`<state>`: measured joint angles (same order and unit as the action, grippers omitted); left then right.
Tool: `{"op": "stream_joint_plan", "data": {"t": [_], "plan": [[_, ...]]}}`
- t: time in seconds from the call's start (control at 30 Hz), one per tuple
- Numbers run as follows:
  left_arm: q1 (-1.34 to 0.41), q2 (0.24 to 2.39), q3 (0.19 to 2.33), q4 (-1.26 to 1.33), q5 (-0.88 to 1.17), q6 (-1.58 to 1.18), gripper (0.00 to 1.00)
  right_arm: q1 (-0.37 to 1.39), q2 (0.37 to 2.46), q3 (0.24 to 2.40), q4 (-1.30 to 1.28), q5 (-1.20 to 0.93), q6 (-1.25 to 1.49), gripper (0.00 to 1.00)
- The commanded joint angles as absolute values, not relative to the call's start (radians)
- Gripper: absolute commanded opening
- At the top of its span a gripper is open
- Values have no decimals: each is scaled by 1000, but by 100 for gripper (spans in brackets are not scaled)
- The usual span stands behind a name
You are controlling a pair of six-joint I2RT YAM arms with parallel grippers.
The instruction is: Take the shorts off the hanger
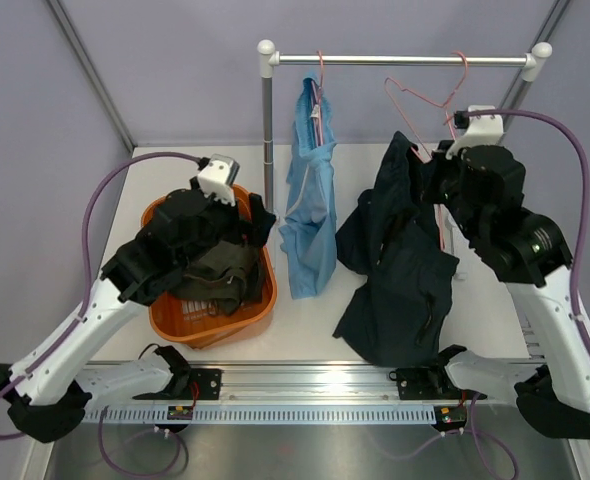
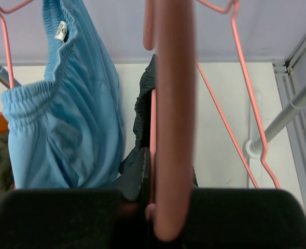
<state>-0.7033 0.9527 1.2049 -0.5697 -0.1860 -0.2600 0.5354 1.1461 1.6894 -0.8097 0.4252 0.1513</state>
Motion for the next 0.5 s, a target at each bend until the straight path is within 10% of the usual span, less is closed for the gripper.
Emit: {"op": "stream_joint_plan", "data": {"t": [0.0, 0.47], "plan": [[-854, 1044, 1337, -497, -238, -253, 99, 546, 1057, 1634, -824, 393, 228, 0], [-1112, 1460, 1655, -158, -350, -347, 99, 546, 904, 1520, -894, 307, 278, 0]]}}
